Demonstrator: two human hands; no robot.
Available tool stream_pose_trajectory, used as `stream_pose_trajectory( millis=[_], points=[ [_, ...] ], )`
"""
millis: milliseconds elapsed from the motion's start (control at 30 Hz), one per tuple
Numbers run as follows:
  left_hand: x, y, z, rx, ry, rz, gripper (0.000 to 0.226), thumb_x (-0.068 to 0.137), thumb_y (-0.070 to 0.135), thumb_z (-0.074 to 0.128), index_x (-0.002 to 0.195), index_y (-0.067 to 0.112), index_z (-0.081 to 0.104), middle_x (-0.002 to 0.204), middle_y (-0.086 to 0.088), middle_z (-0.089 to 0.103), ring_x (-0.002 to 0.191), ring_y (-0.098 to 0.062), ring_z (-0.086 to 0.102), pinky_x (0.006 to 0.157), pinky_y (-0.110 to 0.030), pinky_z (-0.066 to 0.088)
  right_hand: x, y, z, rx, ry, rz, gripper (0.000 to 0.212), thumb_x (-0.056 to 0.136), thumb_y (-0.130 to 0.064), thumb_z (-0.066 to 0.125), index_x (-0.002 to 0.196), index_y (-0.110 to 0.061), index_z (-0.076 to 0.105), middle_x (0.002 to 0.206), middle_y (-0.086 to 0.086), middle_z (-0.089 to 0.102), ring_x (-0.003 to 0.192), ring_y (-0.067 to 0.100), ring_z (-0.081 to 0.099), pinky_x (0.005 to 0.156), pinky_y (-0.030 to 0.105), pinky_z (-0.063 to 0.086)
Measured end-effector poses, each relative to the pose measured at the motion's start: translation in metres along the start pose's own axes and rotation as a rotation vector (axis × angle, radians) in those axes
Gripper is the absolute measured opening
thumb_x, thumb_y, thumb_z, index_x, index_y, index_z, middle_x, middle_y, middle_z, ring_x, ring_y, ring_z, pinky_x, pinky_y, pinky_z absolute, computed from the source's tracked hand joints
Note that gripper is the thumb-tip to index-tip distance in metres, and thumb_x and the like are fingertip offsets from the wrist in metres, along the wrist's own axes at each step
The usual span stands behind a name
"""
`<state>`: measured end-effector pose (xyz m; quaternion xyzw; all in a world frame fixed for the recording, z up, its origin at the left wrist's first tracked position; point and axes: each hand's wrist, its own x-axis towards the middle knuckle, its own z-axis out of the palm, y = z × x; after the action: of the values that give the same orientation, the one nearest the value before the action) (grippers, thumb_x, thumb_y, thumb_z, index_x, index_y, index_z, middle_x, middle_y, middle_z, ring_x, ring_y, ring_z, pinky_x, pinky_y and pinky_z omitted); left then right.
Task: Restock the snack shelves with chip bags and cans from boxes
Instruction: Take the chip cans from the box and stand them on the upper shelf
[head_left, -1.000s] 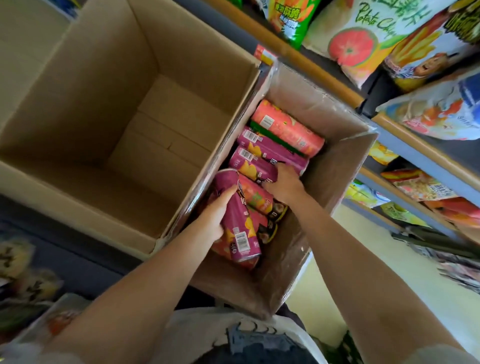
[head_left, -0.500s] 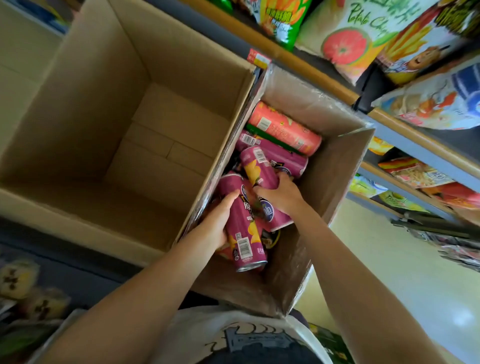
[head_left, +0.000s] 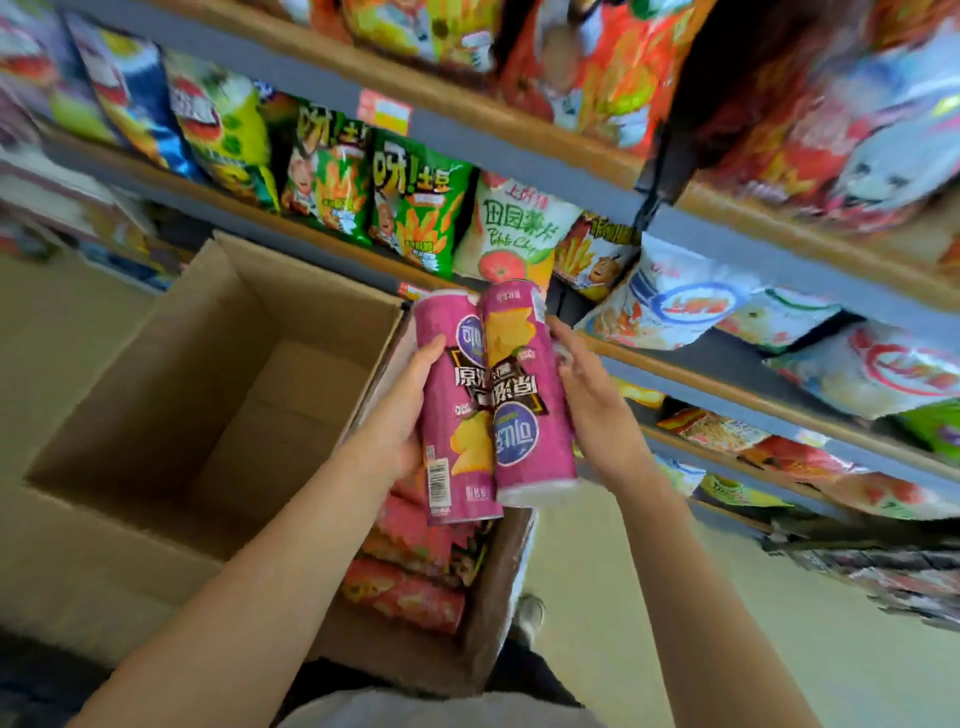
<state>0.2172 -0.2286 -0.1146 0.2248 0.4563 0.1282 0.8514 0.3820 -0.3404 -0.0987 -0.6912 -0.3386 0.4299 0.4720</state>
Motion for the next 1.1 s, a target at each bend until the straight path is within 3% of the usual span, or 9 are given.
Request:
stream_pose_trajectory(
  millis=[100, 200, 300, 433, 533, 667, 933, 1033, 1100],
  points=[
    [-0.024, 0.012, 0.05, 0.017, -0.004, 0.137, 0.051, 0.085, 0.055, 0.064, 0.119, 0.018, 0.071, 0.12, -0.018, 0.07, 0.102, -0.034, 0.071, 0.086, -0.05, 0.058, -0.018, -0.024, -0.045, -0.066, -0.129, -0.185, 0.066, 0.099, 0.017, 0.036, 0.155, -0.018, 0.028, 0.137, -0.012, 0.058, 0.123, 0.006, 0.06, 0.097, 0.03, 0.054],
    [-0.045, 0.017, 0.096, 0.074, -0.025, 0.181, 0.068, 0.074, 0.057, 0.071, 0.127, 0.015, 0.066, 0.119, -0.019, 0.07, 0.106, -0.036, 0.069, 0.077, -0.049, 0.061, -0.029, -0.043, -0.088, -0.192, -0.209, -0.28, 0.09, 0.089, 0.017, 0.056, 0.154, -0.04, 0.03, 0.158, 0.001, 0.039, 0.142, 0.023, 0.043, 0.113, 0.051, 0.04],
    [-0.065, 0.017, 0.144, 0.12, -0.07, 0.203, 0.051, 0.083, 0.058, 0.062, 0.11, 0.016, 0.075, 0.103, -0.016, 0.076, 0.082, -0.027, 0.074, 0.066, -0.04, 0.062, -0.047, -0.069, -0.133, -0.274, -0.178, -0.371, 0.084, 0.081, -0.002, 0.073, 0.145, -0.047, 0.042, 0.144, -0.012, 0.05, 0.131, 0.023, 0.051, 0.109, 0.038, 0.043],
    [-0.096, 0.022, 0.217, 0.196, -0.11, 0.316, 0.046, 0.08, 0.058, 0.063, 0.089, 0.015, 0.078, 0.089, -0.013, 0.077, 0.075, -0.026, 0.071, 0.066, -0.034, 0.059, -0.078, -0.118, -0.195, -0.449, 0.144, -0.553, 0.068, 0.062, -0.066, 0.079, 0.122, -0.036, 0.064, 0.11, -0.006, 0.05, 0.106, 0.005, 0.052, 0.097, 0.013, 0.039],
    [-0.123, 0.032, 0.276, 0.266, -0.146, 0.436, 0.041, 0.09, 0.055, 0.057, 0.088, 0.017, 0.072, 0.076, -0.009, 0.076, 0.057, -0.021, 0.072, 0.049, -0.028, 0.057, -0.107, -0.165, -0.222, -0.228, 0.199, -0.537, 0.041, 0.07, -0.053, 0.076, 0.1, -0.025, 0.072, 0.099, -0.011, 0.065, 0.092, -0.007, 0.058, 0.083, 0.014, 0.044],
    [-0.162, 0.055, 0.356, 0.312, -0.236, 0.604, 0.042, 0.084, 0.058, 0.063, 0.096, 0.02, 0.074, 0.09, -0.009, 0.078, 0.069, -0.023, 0.074, 0.071, -0.038, 0.059, -0.137, -0.22, -0.251, 0.092, 0.207, -0.548, 0.01, 0.099, -0.027, 0.059, 0.104, -0.027, 0.067, 0.088, -0.026, 0.073, 0.083, -0.011, 0.065, 0.07, 0.008, 0.049],
    [-0.211, 0.102, 0.482, 0.428, -0.37, 1.278, 0.055, 0.083, 0.039, 0.077, 0.132, 0.039, 0.05, 0.117, 0.013, 0.067, 0.098, -0.008, 0.069, 0.087, -0.035, 0.057, -0.127, -0.312, -0.336, 0.096, 0.688, -0.866, 0.03, 0.092, -0.033, 0.068, 0.114, -0.016, 0.055, 0.091, -0.012, 0.066, 0.072, -0.009, 0.06, 0.071, 0.014, 0.05],
    [-0.192, 0.116, 0.511, 0.548, -0.326, 1.381, 0.084, 0.072, 0.051, 0.081, 0.144, 0.038, 0.041, 0.137, 0.015, 0.057, 0.12, -0.008, 0.06, 0.104, -0.041, 0.048, -0.104, -0.325, -0.368, 0.081, 0.803, -0.885, 0.033, 0.089, -0.034, 0.073, 0.109, -0.021, 0.049, 0.092, -0.005, 0.066, 0.075, 0.004, 0.061, 0.073, 0.023, 0.052],
    [-0.174, 0.117, 0.523, 0.612, -0.251, 1.376, 0.092, 0.071, 0.053, 0.081, 0.149, 0.036, 0.035, 0.141, 0.014, 0.052, 0.124, -0.009, 0.055, 0.106, -0.037, 0.045, -0.092, -0.325, -0.384, 0.039, 0.849, -0.871, 0.035, 0.089, -0.03, 0.073, 0.11, -0.021, 0.047, 0.092, -0.011, 0.063, 0.077, 0.0, 0.06, 0.07, 0.01, 0.047]
  ],
)
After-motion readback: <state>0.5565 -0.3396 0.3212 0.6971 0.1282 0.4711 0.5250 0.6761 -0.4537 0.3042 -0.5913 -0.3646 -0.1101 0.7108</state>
